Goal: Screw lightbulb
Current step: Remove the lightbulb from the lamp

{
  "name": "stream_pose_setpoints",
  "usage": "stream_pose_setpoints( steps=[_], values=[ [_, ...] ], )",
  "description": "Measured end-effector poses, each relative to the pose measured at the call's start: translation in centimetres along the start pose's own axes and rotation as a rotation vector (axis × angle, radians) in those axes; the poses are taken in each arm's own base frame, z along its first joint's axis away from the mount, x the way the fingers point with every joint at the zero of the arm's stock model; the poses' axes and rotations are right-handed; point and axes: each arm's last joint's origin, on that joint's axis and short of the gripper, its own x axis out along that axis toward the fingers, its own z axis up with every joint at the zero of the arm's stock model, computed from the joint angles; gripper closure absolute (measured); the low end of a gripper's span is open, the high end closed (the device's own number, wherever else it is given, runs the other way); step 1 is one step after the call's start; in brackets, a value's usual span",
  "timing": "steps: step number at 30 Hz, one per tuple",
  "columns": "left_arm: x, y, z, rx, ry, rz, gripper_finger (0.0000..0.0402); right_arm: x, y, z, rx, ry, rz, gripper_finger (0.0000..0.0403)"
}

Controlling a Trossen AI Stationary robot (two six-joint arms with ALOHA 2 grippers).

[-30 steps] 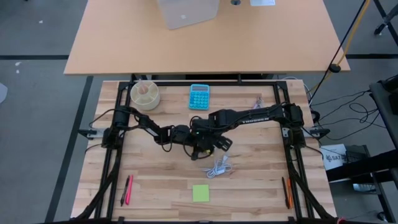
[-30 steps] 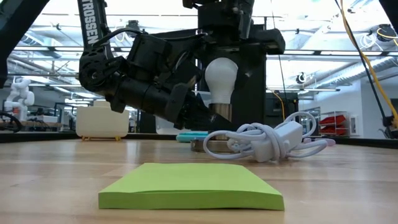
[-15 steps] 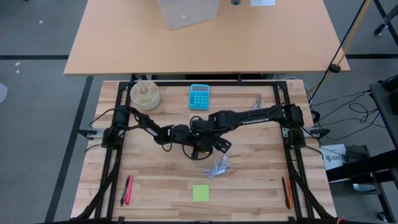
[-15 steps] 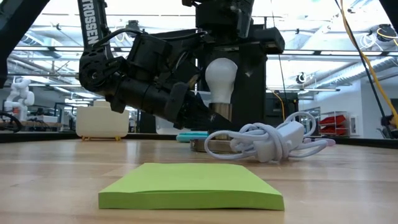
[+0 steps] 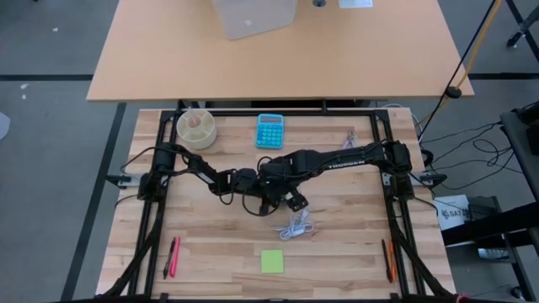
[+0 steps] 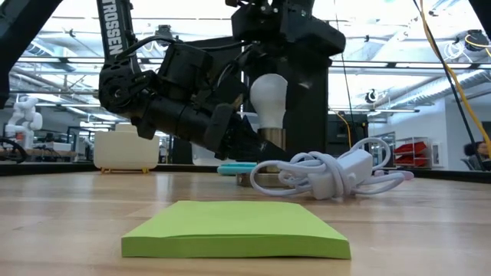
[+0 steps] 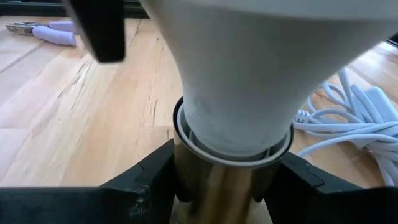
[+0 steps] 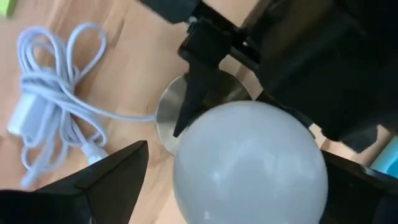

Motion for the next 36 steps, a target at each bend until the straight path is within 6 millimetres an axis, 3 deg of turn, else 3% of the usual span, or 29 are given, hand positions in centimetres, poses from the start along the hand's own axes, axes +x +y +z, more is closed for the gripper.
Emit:
stream_pose_setpoints(
  steps=[18, 36],
  values=[
    [0.0, 0.0, 0.0, -0.001, -0.002, -0.007, 0.0205, 0.0, -0.1, 0.2, 0.55, -0.029, 0.006, 0.0025],
    [0.0, 0.0, 0.0, -0.004, -0.003, -0.007, 0.0205, 0.0, -1.5, -0.6, 1.172, -0.013, 0.036, 0.0025]
  ],
)
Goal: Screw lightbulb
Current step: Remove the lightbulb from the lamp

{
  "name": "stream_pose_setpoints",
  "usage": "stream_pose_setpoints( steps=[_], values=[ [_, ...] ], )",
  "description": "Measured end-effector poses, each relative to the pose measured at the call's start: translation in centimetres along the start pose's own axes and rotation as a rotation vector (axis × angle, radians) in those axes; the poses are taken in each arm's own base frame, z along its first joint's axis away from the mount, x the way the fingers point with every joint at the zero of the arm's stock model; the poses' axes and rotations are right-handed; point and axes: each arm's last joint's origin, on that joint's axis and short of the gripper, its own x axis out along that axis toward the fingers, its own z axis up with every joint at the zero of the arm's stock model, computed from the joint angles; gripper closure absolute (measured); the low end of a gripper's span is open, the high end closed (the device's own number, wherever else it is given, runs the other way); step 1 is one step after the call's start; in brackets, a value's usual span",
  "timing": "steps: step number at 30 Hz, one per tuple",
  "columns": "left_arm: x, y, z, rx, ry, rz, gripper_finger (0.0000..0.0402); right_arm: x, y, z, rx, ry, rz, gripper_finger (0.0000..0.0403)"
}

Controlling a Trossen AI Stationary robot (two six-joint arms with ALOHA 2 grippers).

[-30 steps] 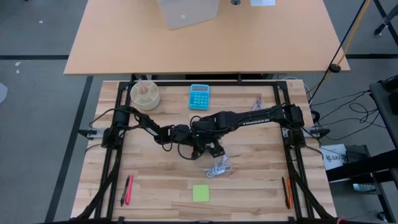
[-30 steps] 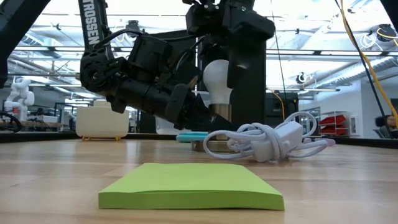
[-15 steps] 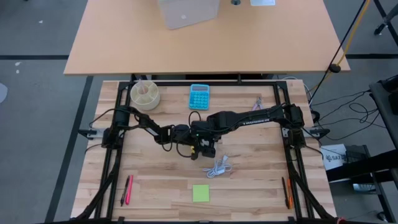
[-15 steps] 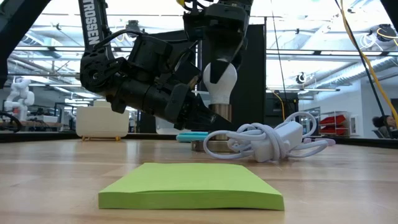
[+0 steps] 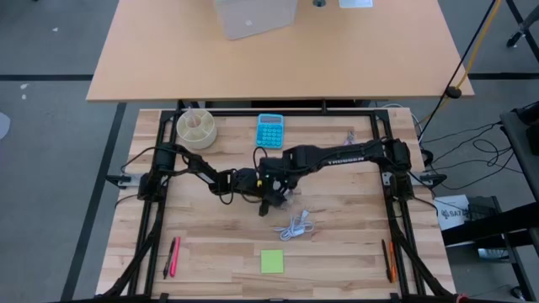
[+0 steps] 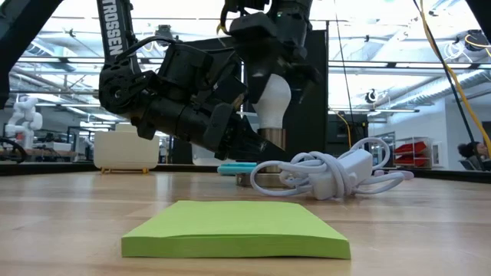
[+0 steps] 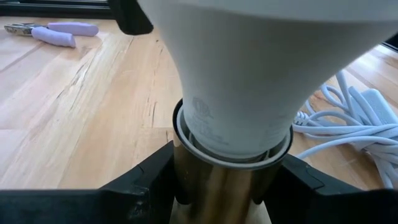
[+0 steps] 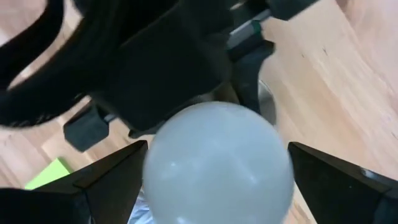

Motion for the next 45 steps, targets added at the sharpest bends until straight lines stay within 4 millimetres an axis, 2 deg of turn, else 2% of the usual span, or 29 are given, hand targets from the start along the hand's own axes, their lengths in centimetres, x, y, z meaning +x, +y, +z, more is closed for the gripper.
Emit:
stream_pose_setpoints(
  steps=[11, 25, 31, 45],
  values=[
    [-0.01, 0.01, -0.01, -0.001, 0.0, 0.001, 0.0205, 0.01, -0.3, 0.16, 0.053, 0.001, -0.007, 0.0033],
    [-0.01, 0.02, 0.0, -0.004, 0.0, 0.002, 0.0204, 0.01, -0.28, 0.18, 0.02, 0.001, -0.003, 0.0112],
    [-0.01, 0.02, 0.0, -0.004, 0.0, 0.002, 0.0204, -0.01, -0.26, 0.17, -0.047, 0.001, -0.002, 0.0131],
    [-0.01, 0.02, 0.0, -0.003, 0.0, 0.003, 0.0204, -0.01, -0.27, 0.16, -0.262, 0.004, -0.001, 0.0132]
  ],
)
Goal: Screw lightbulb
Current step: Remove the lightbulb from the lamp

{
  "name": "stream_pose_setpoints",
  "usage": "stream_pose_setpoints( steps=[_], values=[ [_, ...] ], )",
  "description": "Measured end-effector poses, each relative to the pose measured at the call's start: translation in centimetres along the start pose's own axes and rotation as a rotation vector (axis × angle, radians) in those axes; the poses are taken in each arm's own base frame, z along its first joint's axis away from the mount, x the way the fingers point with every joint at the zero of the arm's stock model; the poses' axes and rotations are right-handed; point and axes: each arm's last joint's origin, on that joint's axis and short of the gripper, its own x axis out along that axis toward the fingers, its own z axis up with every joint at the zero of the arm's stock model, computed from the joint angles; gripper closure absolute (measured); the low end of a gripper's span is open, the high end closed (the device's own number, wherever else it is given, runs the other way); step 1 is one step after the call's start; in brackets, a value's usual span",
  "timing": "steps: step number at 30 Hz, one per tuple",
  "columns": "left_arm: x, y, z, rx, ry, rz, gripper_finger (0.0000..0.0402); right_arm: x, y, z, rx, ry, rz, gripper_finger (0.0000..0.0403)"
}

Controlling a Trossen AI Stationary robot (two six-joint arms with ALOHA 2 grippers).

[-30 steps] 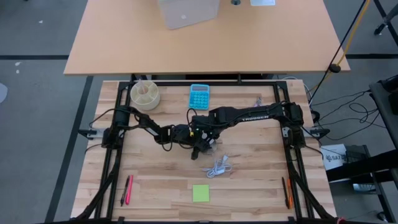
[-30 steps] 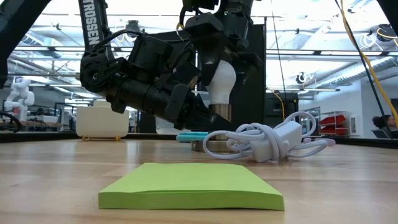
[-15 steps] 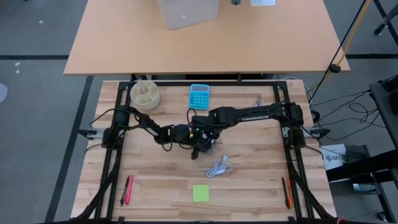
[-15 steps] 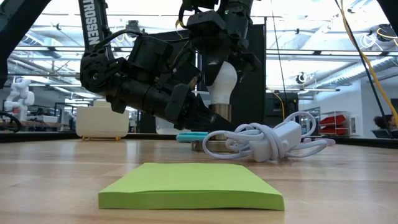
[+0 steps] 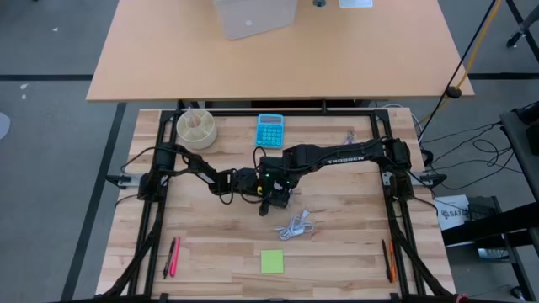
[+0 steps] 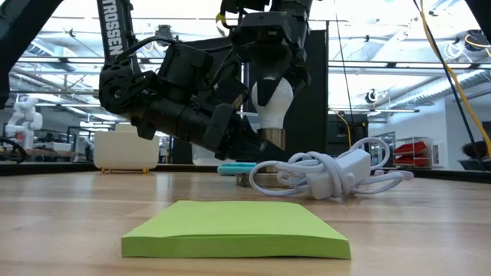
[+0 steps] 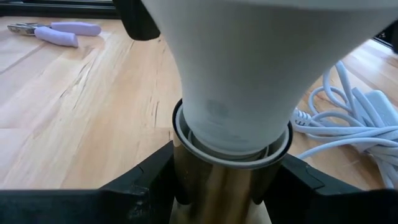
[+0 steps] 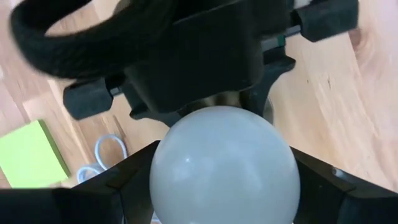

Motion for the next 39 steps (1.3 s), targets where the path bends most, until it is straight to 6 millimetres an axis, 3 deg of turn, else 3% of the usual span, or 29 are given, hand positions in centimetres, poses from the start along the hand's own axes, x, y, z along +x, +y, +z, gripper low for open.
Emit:
stream_pose_setpoints(
  steps=[20, 39],
  values=[
    [0.0, 0.01, 0.0, 0.004, 0.0, 0.005, 0.0204, 0.0, 0.04, 0.04, -0.528, -0.005, 0.008, 0.0131],
    [-0.01, -0.01, 0.03, 0.006, -0.001, -0.002, 0.0204, 0.07, 0.11, 0.09, -1.143, -0.016, 0.012, 0.0128]
  ],
)
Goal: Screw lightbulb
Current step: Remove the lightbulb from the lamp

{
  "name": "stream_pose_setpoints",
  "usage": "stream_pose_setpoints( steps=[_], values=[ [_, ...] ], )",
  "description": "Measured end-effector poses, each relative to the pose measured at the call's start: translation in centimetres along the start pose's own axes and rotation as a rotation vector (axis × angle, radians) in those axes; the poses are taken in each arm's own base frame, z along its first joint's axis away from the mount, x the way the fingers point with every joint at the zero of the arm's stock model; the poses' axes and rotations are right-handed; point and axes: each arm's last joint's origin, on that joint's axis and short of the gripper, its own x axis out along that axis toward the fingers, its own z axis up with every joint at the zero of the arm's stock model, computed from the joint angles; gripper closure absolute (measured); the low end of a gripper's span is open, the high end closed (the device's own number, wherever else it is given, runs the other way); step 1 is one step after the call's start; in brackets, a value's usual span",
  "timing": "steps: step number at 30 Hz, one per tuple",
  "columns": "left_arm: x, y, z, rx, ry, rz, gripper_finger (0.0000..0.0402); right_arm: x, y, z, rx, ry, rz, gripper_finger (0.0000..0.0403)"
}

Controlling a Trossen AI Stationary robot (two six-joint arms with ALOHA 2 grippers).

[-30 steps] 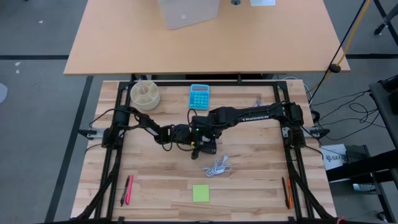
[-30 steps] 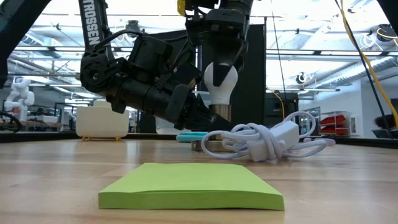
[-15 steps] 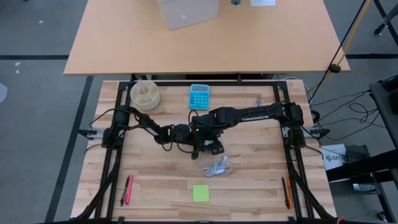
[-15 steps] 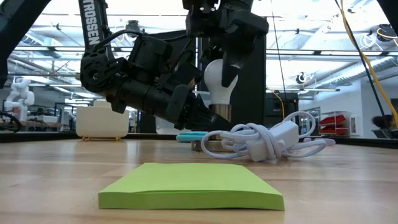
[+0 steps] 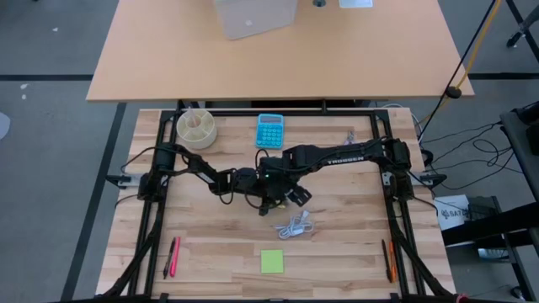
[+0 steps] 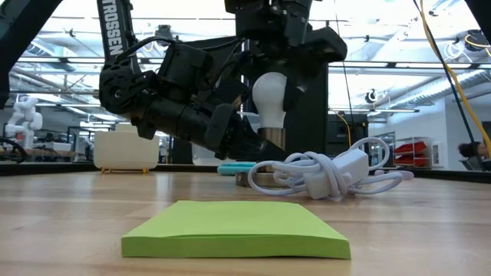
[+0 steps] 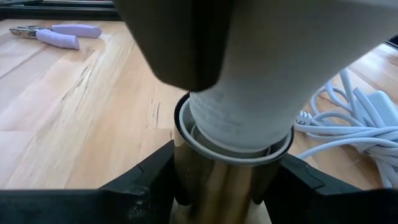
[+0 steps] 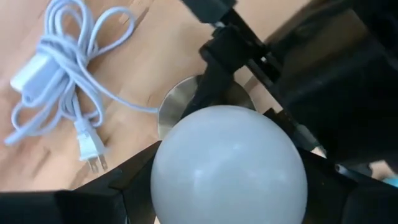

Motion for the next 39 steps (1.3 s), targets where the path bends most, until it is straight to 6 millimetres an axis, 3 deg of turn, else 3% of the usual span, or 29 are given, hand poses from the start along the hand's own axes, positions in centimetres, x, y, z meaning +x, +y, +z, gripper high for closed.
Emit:
stream_pose_setpoints(
  steps=[8, 12, 25, 34, 39],
  values=[
    [0.0, 0.0, 0.0, -0.002, 0.0, 0.0, 0.0204, 0.0, 0.0, 0.0, -0.264, 0.008, -0.005, 0.0127],
    [0.0, 0.0, 0.0, -0.001, 0.0, 0.0, 0.0204, 0.0, 0.0, 0.0, -0.3, 0.006, -0.007, 0.013],
    [0.0, 0.0, 0.0, -0.006, -0.001, -0.001, 0.0204, 0.0, 0.2, 0.4, -0.016, -0.009, -0.007, 0.0085],
    [-0.1, 0.3, 0.0, -0.006, -0.002, 0.006, 0.0204, 0.0, 0.8, 0.9, 0.18, -0.018, -0.003, 0.001],
    [-0.1, 0.3, 0.0, -0.008, -0.002, 0.007, 0.0204, 0.0, 0.8, 1.0, 0.24, -0.009, -0.029, 0.0008]
  ],
)
